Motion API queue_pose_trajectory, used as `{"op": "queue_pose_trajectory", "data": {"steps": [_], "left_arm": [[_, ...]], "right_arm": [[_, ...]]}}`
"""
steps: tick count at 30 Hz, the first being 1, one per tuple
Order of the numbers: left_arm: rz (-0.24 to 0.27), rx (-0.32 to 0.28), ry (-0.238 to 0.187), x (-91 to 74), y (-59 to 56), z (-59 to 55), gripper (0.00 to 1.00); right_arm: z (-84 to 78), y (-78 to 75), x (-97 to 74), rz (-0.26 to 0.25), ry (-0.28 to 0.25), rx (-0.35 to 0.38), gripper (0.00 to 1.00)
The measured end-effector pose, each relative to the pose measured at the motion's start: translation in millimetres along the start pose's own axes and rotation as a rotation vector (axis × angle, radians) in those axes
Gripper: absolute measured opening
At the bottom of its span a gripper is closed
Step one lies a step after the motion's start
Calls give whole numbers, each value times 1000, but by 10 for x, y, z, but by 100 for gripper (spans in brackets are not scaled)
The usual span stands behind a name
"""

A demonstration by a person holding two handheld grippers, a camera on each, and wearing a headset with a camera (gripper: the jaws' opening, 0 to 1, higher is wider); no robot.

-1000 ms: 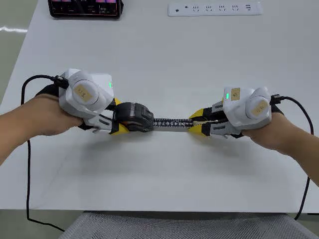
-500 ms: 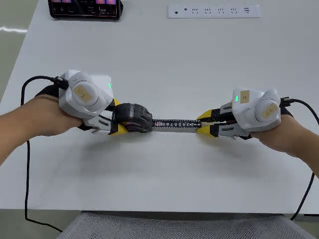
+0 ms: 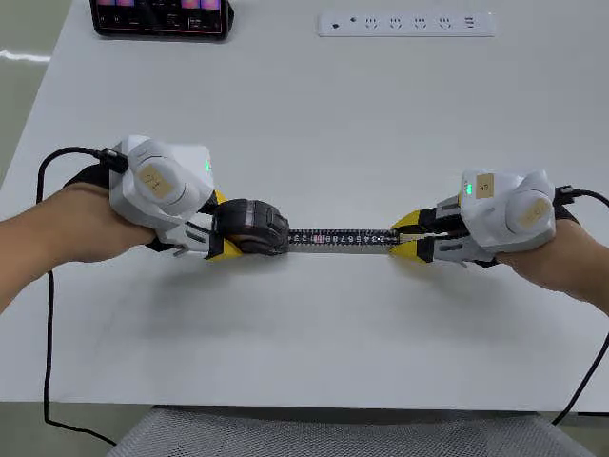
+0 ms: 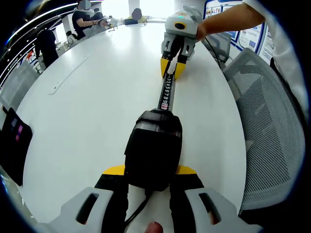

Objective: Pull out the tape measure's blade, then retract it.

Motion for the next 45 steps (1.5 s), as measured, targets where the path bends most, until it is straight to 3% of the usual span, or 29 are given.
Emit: {"op": "queue_pose_trajectory", "data": {"steps": [45], "left_arm": [[-7,1,0,-2,17,-6,28]], "right_arm": [[-248,-111,-304,-3,45,1,8]]}}
Point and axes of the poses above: the centre of the closed fingertips' face, and the gripper's own axes: x roughly forward along the fingers, y roughly to its left, z roughly out of its top, the point moved 4 cm from there along -x, roughly backward along the fingers, and after that the axes turned 3 degrees about -z, right-handed, at the moved point
